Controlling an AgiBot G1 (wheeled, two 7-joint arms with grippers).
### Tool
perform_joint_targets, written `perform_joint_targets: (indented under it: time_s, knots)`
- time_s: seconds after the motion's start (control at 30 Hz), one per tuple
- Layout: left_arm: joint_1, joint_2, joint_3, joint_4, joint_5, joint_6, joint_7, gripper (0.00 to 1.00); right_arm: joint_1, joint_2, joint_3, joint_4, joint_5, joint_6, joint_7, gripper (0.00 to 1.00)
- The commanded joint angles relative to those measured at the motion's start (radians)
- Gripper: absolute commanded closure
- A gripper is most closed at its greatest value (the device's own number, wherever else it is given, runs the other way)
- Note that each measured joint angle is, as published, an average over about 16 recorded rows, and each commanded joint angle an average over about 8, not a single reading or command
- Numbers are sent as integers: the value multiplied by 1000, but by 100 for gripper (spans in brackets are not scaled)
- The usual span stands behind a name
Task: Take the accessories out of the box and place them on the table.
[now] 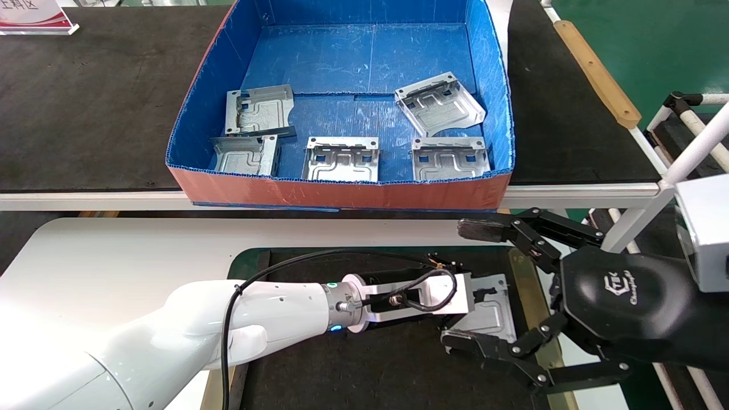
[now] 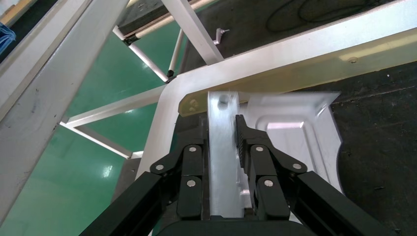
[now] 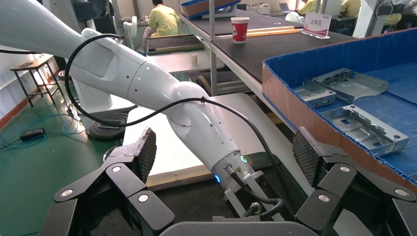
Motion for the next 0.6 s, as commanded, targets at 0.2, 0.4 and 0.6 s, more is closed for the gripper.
perform_joint_targets:
  time_s: [0.2,0.4,0.6]
  knots:
    - [1,0,-4,0,6,1,0,0,0,0,0,0,0,0,0,0]
    - [2,-1,-7,0,9,3,0,0,0,0,0,0,0,0,0,0]
    - [12,-24,-39,-18,14,30,-29,0,0,0,0,0,0,0,0,0]
